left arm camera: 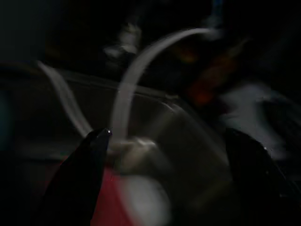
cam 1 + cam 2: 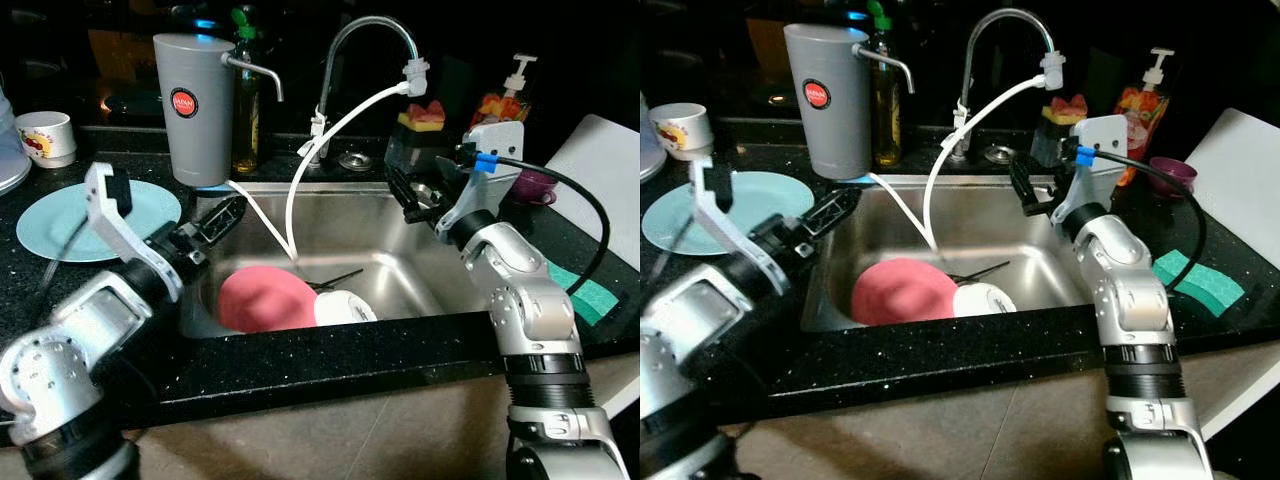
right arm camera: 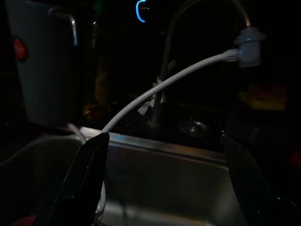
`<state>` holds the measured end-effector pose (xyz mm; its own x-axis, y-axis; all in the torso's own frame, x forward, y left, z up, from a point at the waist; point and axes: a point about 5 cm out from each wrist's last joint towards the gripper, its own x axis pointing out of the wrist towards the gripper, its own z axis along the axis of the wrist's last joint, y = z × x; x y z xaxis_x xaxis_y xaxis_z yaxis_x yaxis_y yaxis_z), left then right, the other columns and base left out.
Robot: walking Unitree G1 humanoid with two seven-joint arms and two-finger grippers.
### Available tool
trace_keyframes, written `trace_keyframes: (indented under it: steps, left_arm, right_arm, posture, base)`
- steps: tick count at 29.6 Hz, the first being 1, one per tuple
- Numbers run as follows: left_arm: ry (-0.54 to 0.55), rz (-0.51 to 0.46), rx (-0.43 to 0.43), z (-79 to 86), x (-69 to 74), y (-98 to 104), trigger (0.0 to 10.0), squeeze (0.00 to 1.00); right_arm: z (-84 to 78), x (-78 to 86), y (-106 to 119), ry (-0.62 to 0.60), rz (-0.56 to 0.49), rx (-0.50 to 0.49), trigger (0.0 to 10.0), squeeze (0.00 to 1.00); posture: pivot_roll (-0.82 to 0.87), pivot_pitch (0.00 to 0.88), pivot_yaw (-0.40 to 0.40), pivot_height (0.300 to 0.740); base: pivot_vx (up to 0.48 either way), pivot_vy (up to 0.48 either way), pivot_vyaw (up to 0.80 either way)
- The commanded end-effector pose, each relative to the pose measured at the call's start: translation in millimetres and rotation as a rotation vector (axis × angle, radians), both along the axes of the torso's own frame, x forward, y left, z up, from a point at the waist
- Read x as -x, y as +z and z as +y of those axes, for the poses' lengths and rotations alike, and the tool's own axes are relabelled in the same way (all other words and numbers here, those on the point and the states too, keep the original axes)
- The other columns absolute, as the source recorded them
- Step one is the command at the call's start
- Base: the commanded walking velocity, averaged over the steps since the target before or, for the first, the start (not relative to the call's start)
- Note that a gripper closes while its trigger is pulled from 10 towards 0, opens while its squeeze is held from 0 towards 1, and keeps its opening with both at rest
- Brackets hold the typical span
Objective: Kitchen organization
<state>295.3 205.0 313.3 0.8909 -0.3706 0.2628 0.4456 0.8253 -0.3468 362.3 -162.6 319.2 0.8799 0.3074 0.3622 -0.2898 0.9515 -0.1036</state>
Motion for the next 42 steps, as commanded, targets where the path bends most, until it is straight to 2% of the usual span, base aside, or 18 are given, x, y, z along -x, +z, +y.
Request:
trace_keyframes:
  steps: [1,2,4,5,6,7,9,12,13,15,16,18,19,24,27,33,39,42]
  left_arm:
    - [0.108,-0.018,-0.116,12.8,-5.6,11.4,10.0,0.0]
    - [0.108,-0.018,-0.116,12.8,-5.6,11.4,10.0,0.0]
    - [0.341,-0.014,-0.338,46.2,-10.6,24.4,10.0,0.0]
    - [0.341,-0.014,-0.338,46.2,-10.6,24.4,10.0,0.0]
    - [0.437,-0.016,-0.447,58.8,-10.9,29.2,10.0,0.0]
    - [0.437,-0.016,-0.447,58.8,-10.9,29.2,10.0,0.0]
    - [0.612,-0.021,-0.619,79.2,-10.7,37.8,10.0,0.0]
    - [0.612,-0.021,-0.619,79.2,-10.7,37.8,10.0,0.0]
    - [0.687,-0.016,-0.593,90.1,-10.2,44.4,10.0,0.0]
    - [0.86,0.08,-0.291,126.2,-11.2,49.6,10.0,0.0]
    - [0.86,0.08,-0.291,126.2,-11.2,49.6,10.0,0.0]
    - [0.94,0.181,-0.099,146.3,-15.6,39.8,10.0,0.0]
    - [0.966,0.208,-0.074,152.1,-17.9,36.0,10.0,0.0]
    - [1.062,0.265,-0.058,174.9,-19.1,25.9,10.0,0.0]
    - [1.045,0.309,-0.057,182.9,-21.6,17.2,10.0,0.0]
    - [1.007,0.404,-0.157,191.4,-26.8,1.4,10.0,0.0]
    - [0.75,0.374,-0.068,176.5,-39.9,-3.8,10.0,0.0]
    - [0.693,0.354,-0.048,170.8,-45.2,-6.9,10.0,0.0]
  right_arm:
    - [1.8,3.7,5.6,0.003,-0.04,0.022,10.0,0.0]
    - [1.8,3.7,5.6,0.003,-0.04,0.022,10.0,0.0]
    - [2.4,5.1,7.5,0.007,-0.054,0.038,10.0,0.0]
    - [2.4,5.1,7.5,0.007,-0.054,0.038,10.0,0.0]
    - [2.4,5.6,8.3,0.007,-0.059,0.043,10.0,0.0]
    - [2.4,5.6,8.3,0.007,-0.059,0.043,10.0,0.0]
    - [1.6,6.1,9.8,0.005,-0.069,0.053,10.0,0.0]
    - [1.6,6.1,9.8,0.005,-0.069,0.053,10.0,0.0]
    - [1.1,6.2,11.1,0.004,-0.077,0.064,10.0,0.0]
    - [7.2,9.5,18.0,0.067,-0.131,0.202,10.0,0.0]
    - [7.2,9.5,18.0,0.067,-0.131,0.202,10.0,0.0]
    - [20.2,15.4,15.2,0.205,-0.134,0.326,10.0,0.0]
    - [25.1,17.9,12.4,0.262,-0.124,0.355,10.0,0.0]
    - [32.0,20.7,5.5,0.33,-0.107,0.391,10.0,0.0]
    - [31.8,20.9,0.3,0.35,-0.08,0.392,10.0,0.0]
    - [26.6,17.8,-11.4,0.341,-0.026,0.407,10.0,0.0]
    - [25.6,17.0,-10.4,0.337,-0.032,0.414,10.0,0.0]
    - [26.0,16.4,-8.7,0.333,-0.041,0.413,10.0,0.0]
  posture:
    - [0.21,0.077,-0.114,0.74]
    - [0.21,0.077,-0.114,0.74]
    - [0.21,0.077,-0.114,0.74]
    - [0.21,0.077,-0.114,0.74]
    - [0.21,0.077,-0.114,0.74]
    - [0.21,0.077,-0.114,0.74]
    - [0.21,0.077,-0.107,0.74]
    - [0.21,0.077,-0.107,0.74]
    - [0.21,0.077,-0.107,0.74]
    - [0.21,0.076,-0.105,0.74]
    - [0.21,0.076,-0.105,0.74]
    - [0.2,0.078,-0.094,0.74]
    - [0.2,0.078,-0.094,0.74]
    - [0.18,0.082,-0.077,0.74]
    - [0.18,0.084,-0.07,0.74]
    - [0.16,0.086,-0.058,0.74]
    - [0.16,0.075,-0.057,0.74]
    - [0.16,0.072,-0.059,0.74]
  base:
    - [0.0,0.0,0.0]
    - [0.0,0.0,0.0]
    - [0.0,0.0,0.0]
    - [0.0,0.0,0.0]
    - [0.0,0.0,0.0]
    - [0.0,0.0,0.0]
    - [0.0,0.0,0.0]
    - [0.0,0.0,0.0]
    - [0.0,0.0,0.0]
    - [0.0,0.0,0.0]
    - [0.0,0.0,0.0]
    - [0.0,0.0,0.0]
    - [0.0,0.0,0.0]
    - [0.0,0.0,0.0]
    - [0.0,0.0,0.0]
    - [0.0,0.0,0.0]
    - [0.0,0.0,0.0]
    - [0.0,0.0,0.0]
